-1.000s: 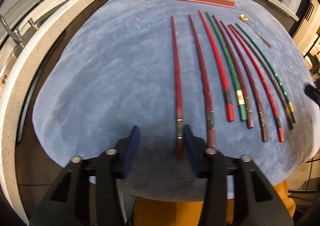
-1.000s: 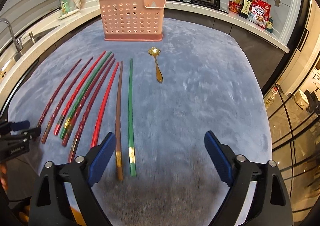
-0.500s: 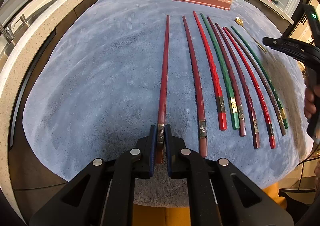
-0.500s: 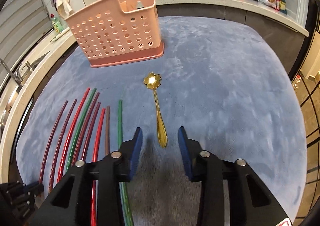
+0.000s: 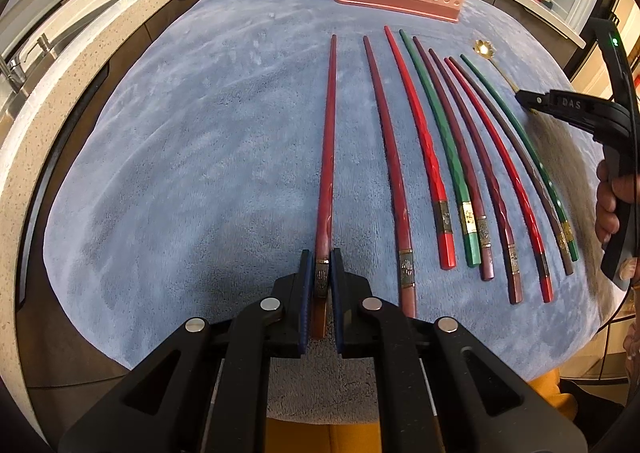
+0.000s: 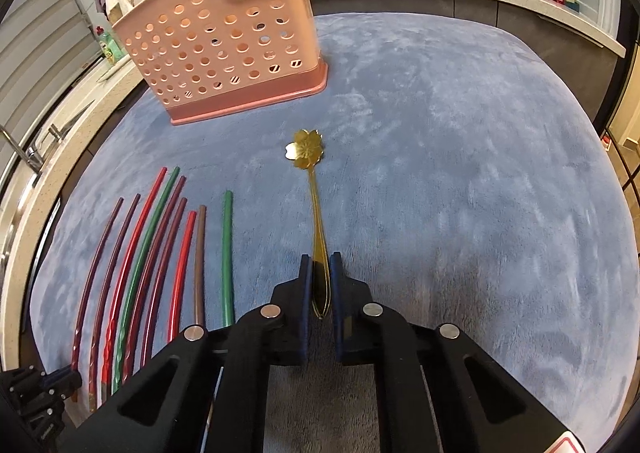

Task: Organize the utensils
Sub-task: 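Grasp a dark red chopstick with the left gripper while the right gripper grasps the gold spoon, then carry chopstick and spoon over the pink holder, drop them in, open both grippers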

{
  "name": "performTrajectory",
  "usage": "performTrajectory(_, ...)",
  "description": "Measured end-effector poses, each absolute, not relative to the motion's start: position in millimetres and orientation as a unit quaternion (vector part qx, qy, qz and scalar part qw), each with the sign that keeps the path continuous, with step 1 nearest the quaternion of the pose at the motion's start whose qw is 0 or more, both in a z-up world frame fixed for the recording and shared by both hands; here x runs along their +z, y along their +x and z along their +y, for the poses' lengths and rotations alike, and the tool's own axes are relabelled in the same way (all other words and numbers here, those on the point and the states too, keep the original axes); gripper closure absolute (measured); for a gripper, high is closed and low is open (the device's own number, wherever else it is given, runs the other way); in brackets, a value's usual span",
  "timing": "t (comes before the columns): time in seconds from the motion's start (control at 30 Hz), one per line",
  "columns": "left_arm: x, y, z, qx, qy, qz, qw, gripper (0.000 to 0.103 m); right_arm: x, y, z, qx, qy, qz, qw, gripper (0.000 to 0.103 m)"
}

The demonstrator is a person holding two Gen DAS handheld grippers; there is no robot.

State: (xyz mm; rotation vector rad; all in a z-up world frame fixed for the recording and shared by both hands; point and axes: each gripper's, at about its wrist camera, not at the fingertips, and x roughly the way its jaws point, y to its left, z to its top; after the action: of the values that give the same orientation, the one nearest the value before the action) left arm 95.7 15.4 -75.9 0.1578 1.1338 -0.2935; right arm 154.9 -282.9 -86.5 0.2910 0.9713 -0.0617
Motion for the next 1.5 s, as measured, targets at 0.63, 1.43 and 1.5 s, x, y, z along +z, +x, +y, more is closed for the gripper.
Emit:
performTrajectory(0.63, -30, 72, 29, -0.141, 0.052, 0.495, 0.856, 0.096, -17, 37, -272, -0.034, 0.130, 0.420, 0.897, 0.101)
performTrajectory(1.43, 173, 196, -5, -0.143, 0.052, 0.299, 0.942, 0.096, 101, 115, -290, -0.020, 0.147, 0.317, 0.937, 0.102)
performTrajectory(1.5, 194, 205, -9, -0.152, 0.042, 0.281, 0.947, 0.096, 115, 132, -295, -0.016, 0.151, 0.304, 0.940, 0.102)
